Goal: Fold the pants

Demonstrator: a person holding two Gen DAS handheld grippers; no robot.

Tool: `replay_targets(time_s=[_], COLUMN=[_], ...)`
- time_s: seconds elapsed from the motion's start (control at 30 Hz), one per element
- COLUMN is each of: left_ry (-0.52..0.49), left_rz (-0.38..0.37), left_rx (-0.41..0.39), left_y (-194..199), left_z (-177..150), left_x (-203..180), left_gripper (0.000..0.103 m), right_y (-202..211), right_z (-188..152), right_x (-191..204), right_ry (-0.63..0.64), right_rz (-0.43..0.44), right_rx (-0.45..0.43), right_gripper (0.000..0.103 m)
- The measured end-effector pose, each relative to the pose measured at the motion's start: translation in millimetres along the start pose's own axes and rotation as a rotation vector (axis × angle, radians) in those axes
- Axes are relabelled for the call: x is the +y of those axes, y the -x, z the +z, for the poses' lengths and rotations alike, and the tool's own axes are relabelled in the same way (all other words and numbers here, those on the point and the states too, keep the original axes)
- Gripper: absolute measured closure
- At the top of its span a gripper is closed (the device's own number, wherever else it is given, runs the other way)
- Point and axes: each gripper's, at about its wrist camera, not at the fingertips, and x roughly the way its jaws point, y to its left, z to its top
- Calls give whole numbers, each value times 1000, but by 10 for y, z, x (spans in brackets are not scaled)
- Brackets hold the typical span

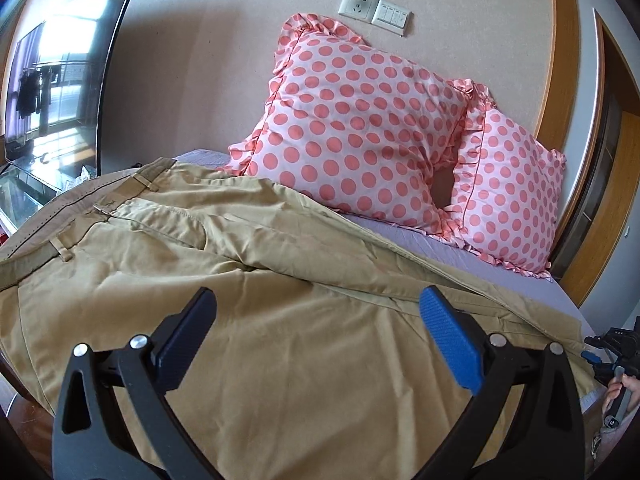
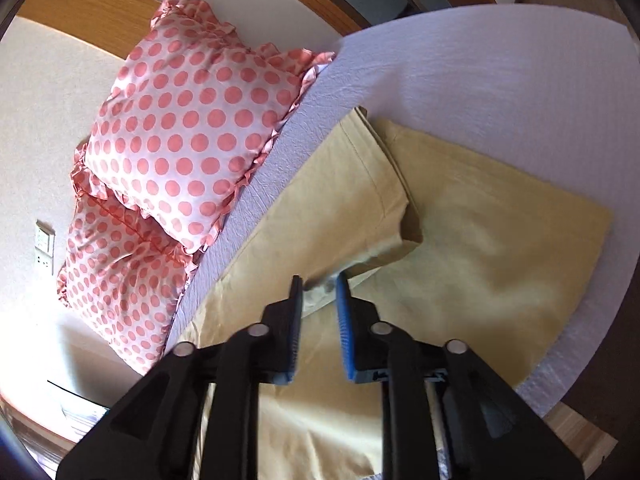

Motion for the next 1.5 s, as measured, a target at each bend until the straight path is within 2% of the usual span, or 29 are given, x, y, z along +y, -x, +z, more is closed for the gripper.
replay_targets(time_s=[0.1,0.23,0.27,0.3,0.33,0.47,0.57,0.67,0.73,0.87,0.93,0.97,1.0,1.1,1.2,1.3,1.37,1.5], left_ry=[36,115,123,126,131,228,300,296,294,355,374,388,407,390,326,299,299,336], left_rz=[-25,-27,-24,-20,-30,-74,-62,-16,39,145,166,160,142,86,35,5,9,49], left_rx=[32,85,92,99,110,159,230,320,346,367,368,367,360,290,197,137,128,152], left_y=[-51,-233,-294,-360,-436,-790,-1210,-1720,-1987,-2387,-2484,-2492,-2454,-2041,-1265,-411,-6,367], left_z=[130,325,369,417,469,679,824,950,999,1058,1087,1089,1080,1055,933,574,242,-391], left_x=[151,331,356,376,396,531,578,522,497,577,645,689,733,755,707,739,796,890], left_gripper=[2,2,2,2,3,3,8,14,18,20,45,82,99,99,99,96,96,96], right_y=[-84,-109,-140,-198,-248,-4,181,264,329,441,462,463,463,470,543,636,663,666], right_z=[-13,-20,-10,5,23,6,-27,-29,-42,-81,-90,-85,-84,-47,1,16,19,-22], right_x=[28,51,63,74,68,1,62,86,96,73,47,30,18,-32,-121,-231,-320,-484], right_ry=[-16,-55,-51,-30,-8,18,87,96,103,115,116,114,111,106,92,91,89,57], right_rz=[-6,-9,2,32,57,215,229,256,274,299,300,298,297,281,262,222,185,126], right_rx=[30,10,5,5,3,-104,-154,-154,-162,-174,-175,-176,-177,-189,-223,-249,-252,-246], right_gripper=[57,57,60,85,97,101,101,101,101,101,101,101,101,101,101,101,101,101])
